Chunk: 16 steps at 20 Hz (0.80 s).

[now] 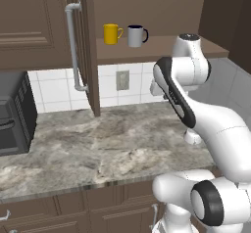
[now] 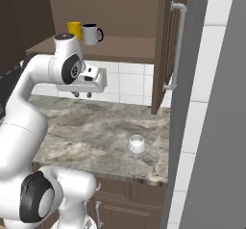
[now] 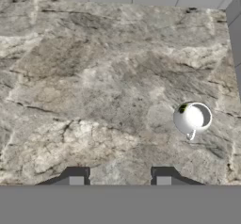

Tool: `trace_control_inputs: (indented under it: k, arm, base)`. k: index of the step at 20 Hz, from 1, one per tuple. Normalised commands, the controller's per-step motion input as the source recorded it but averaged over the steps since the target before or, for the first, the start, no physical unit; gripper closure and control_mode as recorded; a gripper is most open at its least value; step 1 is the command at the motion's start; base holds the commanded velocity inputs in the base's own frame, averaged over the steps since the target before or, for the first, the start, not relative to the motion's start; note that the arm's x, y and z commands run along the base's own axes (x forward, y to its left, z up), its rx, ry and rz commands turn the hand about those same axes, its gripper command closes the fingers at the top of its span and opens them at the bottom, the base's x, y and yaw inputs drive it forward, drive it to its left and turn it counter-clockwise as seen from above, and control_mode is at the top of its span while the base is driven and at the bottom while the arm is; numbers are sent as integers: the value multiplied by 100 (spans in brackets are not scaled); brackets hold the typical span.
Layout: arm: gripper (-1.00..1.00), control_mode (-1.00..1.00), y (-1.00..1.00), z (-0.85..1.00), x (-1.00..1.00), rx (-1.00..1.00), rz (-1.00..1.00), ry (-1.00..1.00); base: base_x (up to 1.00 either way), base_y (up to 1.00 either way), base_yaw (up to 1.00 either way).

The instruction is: Pick the mug on the counter and place it in the cabinet with the handle facing the right, like the mugs already inside.

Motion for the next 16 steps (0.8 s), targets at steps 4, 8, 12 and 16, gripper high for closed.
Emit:
trace_control_inputs:
  k: [4, 8, 12, 16]
  arm:
    - [-100, -100, 0, -4, -11, 1, -1, 3]
    - [-100, -100, -23, -20, -6, 3, -3, 2]
    - [-100, -100, -42, -38, -1, 0, -10, 0]
    - [-100, -100, -40, -49, -4, 0, -13, 0]
  base:
    - [0, 0, 0]
    - [0, 0, 0]
    - [0, 0, 0]
    - [0, 0, 0]
